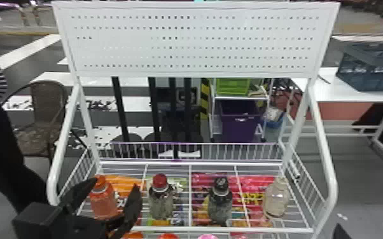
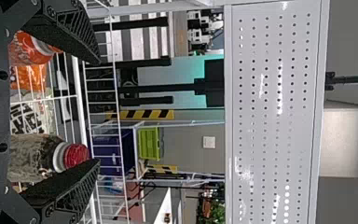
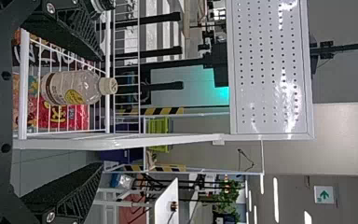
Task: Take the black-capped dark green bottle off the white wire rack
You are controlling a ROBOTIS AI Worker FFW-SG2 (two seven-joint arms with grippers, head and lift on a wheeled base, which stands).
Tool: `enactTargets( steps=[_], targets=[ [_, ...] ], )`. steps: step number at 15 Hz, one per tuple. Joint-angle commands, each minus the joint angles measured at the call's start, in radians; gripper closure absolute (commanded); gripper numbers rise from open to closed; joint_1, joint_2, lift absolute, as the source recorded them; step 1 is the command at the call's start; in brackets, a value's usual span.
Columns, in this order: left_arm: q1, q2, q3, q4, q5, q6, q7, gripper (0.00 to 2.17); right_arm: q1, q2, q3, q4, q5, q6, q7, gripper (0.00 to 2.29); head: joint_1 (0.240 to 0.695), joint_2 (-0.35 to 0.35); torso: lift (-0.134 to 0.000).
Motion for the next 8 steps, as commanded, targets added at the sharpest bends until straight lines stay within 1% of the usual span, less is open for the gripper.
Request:
enactTargets(
  steps=[1, 8],
  targets=[
    [-0.002, 0.0, -0.003, 0.001, 0.0, 0.0, -0.001, 0.15, 0.001, 0.0, 0.0, 0.001, 0.0, 0.002, 0.0, 0.1, 0.499, 0.0, 0.0],
    [-0.017, 0.0, -0.012, 0.014, -0.001, 0.0, -0.001, 0.15, 0.006, 0.002, -0.005, -0.011, 0.008, 0.005, 0.0, 0.1, 0.499, 0.0, 0.0]
  ],
)
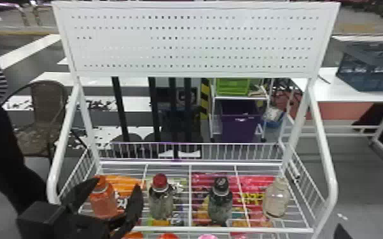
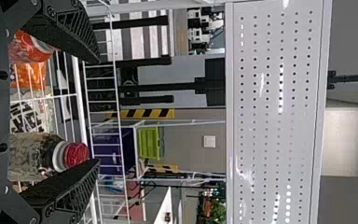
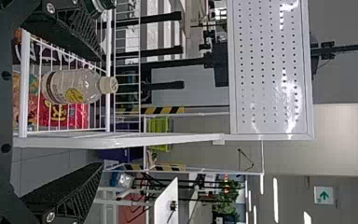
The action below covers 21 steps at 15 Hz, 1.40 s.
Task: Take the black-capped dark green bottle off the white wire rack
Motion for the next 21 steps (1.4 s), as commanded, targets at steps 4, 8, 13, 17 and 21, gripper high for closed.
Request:
enactTargets(
  steps=[4, 8, 13, 17, 21],
  targets=[
    [-0.01, 0.0, -0.005, 0.003, 0.0, 0.0, 0.0, 0.15, -0.006, 0.001, -0.003, 0.004, 0.004, 0.01, 0.0, 0.09, 0.499, 0.0, 0.0],
    [-0.01, 0.0, -0.007, 0.003, 0.0, 0.0, 0.0, 0.15, -0.078, 0.002, 0.046, 0.186, 0.052, -0.106, -0.002, 0.1, 0.499, 0.0, 0.0],
    [-0.01, 0.002, -0.013, -0.01, 0.0, 0.021, 0.0, 0.15, -0.26, -0.01, 0.187, 0.568, 0.107, -0.355, 0.0, 0.1, 0.499, 0.0, 0.0],
    [-0.009, 0.005, -0.011, -0.019, -0.005, 0.043, 0.0, 0.15, -0.42, -0.016, 0.321, 0.722, 0.158, -0.34, -0.002, 0.1, 0.499, 0.0, 0.0],
    [-0.007, 0.005, -0.011, -0.014, -0.005, 0.043, 0.0, 0.15, -0.587, -0.001, 0.428, 0.86, 0.191, -0.34, -0.003, 0.13, 0.499, 0.0, 0.0]
  ],
)
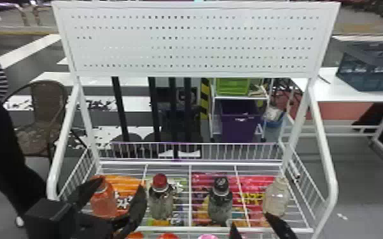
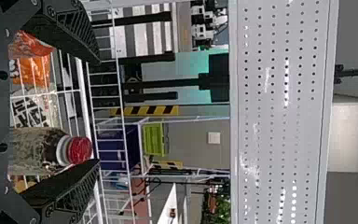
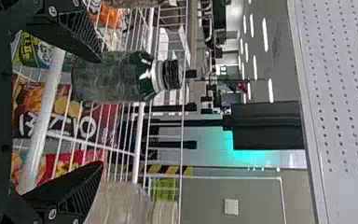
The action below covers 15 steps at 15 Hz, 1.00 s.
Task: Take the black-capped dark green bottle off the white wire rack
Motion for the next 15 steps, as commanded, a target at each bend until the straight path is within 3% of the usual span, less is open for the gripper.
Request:
enactTargets(
  steps=[1, 8, 12, 15],
  targets=[
    [-0.001, 0.002, 0.0, 0.0, 0.0, 0.0, 0.0, 0.15, -0.092, 0.015, 0.042, 0.076, 0.002, 0.004, 0.0, 0.13, 0.499, 0.0, 0.0],
    [-0.004, 0.014, 0.007, 0.02, 0.005, 0.0, -0.002, 0.15, -0.266, 0.059, 0.108, 0.231, -0.003, 0.074, -0.001, 0.15, 0.499, 0.0, 0.0],
    [-0.007, 0.015, 0.009, 0.025, 0.006, 0.0, -0.002, 0.15, -0.296, 0.065, 0.111, 0.254, -0.009, 0.13, -0.026, 0.22, 0.499, 0.0, 0.0],
    [-0.012, 0.014, 0.009, 0.025, 0.006, 0.0, -0.002, 0.15, -0.296, 0.061, 0.11, 0.245, -0.013, 0.142, -0.033, 0.77, 0.499, 0.0, 0.0]
  ],
)
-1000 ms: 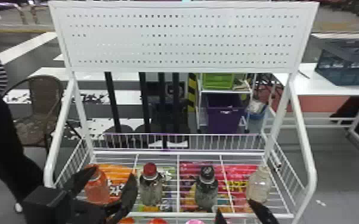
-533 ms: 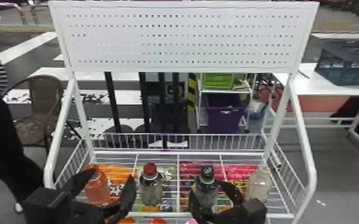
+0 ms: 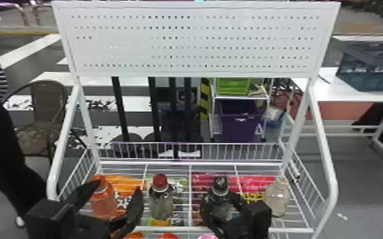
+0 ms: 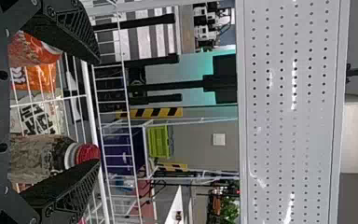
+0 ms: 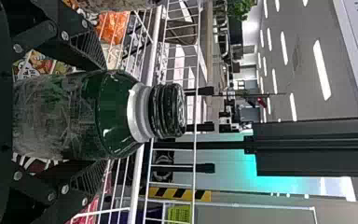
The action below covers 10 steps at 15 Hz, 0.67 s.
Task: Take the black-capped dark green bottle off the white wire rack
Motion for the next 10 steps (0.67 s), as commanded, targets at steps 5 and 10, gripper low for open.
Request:
enactTargets(
  steps=[5, 10],
  targets=[
    [-0.003, -0.002, -0.001, -0.011, 0.0, 0.015, 0.002, 0.15, 0.077, -0.026, -0.005, -0.156, -0.013, 0.047, -0.005, 0.94, 0.499, 0.0, 0.0],
    [0.004, -0.007, -0.003, -0.017, -0.002, 0.015, 0.002, 0.15, 0.273, -0.099, -0.043, -0.542, -0.013, 0.209, -0.032, 0.94, 0.499, 0.0, 0.0]
  ],
)
